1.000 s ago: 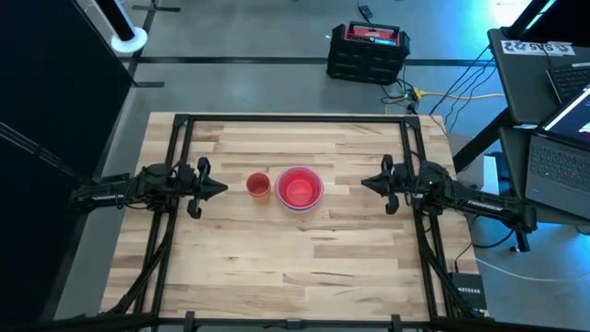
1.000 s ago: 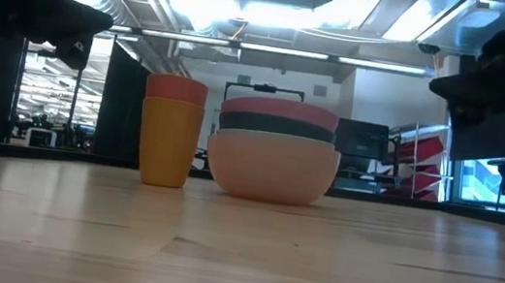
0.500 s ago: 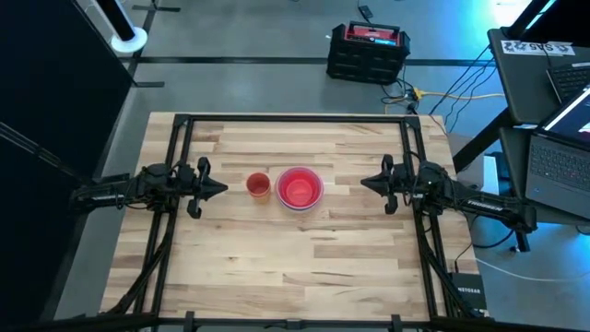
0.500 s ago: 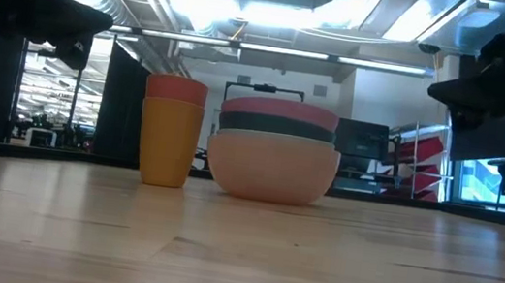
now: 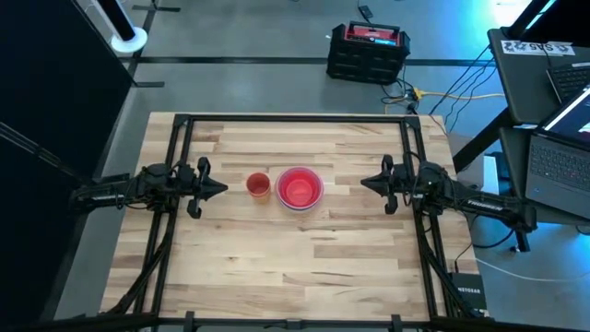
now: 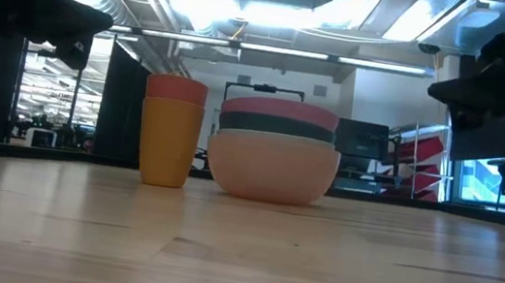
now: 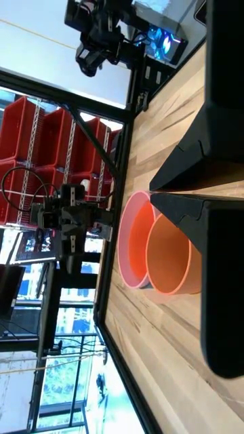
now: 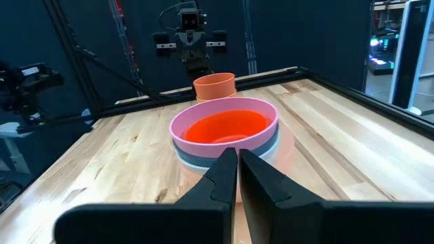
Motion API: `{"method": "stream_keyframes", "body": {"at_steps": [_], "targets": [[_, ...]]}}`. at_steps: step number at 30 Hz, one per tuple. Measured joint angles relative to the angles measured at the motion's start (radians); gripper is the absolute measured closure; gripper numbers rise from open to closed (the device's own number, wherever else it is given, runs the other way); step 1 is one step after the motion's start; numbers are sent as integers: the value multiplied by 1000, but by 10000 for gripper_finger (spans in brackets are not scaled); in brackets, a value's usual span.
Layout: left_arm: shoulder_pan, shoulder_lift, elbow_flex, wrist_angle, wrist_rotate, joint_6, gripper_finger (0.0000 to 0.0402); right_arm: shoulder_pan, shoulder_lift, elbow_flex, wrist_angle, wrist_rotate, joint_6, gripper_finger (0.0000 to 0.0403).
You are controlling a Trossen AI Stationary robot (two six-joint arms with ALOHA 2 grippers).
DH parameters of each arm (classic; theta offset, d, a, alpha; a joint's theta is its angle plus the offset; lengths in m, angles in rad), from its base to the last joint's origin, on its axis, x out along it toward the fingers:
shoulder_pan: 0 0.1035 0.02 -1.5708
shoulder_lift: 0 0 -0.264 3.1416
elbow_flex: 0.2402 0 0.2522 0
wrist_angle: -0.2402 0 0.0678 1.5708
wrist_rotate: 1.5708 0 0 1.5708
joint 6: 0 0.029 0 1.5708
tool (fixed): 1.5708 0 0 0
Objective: Nest bowls inside each other
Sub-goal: Return to Home Position
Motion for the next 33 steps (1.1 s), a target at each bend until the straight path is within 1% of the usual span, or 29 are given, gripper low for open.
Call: {"method": "stream_keyframes", "body": {"at_steps": [18, 25, 26, 29, 33], "targets": [[0, 0, 0, 0, 0, 0, 402, 211, 3, 0, 1, 4, -19, 402], [0, 0, 0, 1, 0, 0, 402, 268, 3, 0, 1, 8, -24, 402], [0, 0, 0, 1, 0, 0, 402, 273, 3, 0, 1, 15, -24, 402], [0, 0, 0, 1, 0, 0, 402, 290, 2, 0, 3, 82, -27, 402], [0, 0, 0, 1, 0, 0, 402, 305, 2, 0, 18, 109, -45, 402]]}}
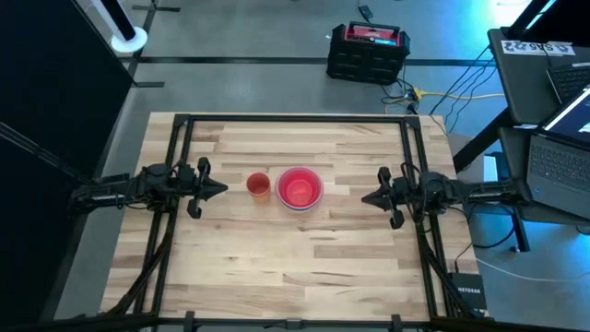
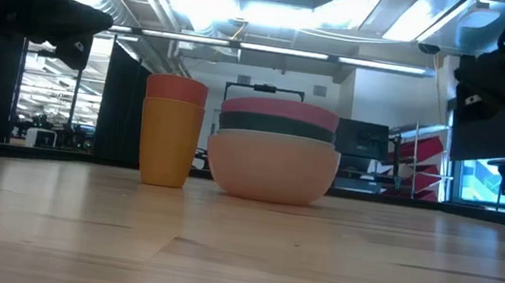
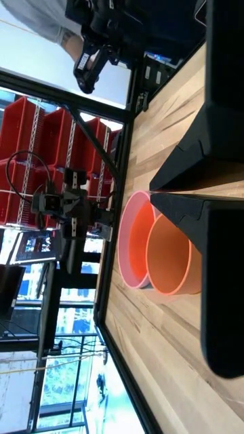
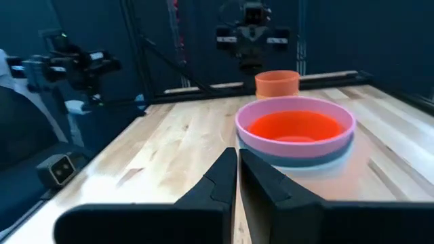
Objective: Nest bowls inside each other
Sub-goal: Return to Home Position
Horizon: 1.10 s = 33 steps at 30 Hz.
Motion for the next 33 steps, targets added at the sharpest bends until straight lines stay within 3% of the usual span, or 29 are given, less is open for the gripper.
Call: {"method": "stream_keyframes", "body": {"at_steps": [14, 33], "targets": [[0, 0, 0, 0, 0, 0, 402, 51, -1, 0, 53, 94, -63, 402], [0, 0, 0, 0, 0, 0, 402, 52, -1, 0, 32, 96, -65, 402]]}}
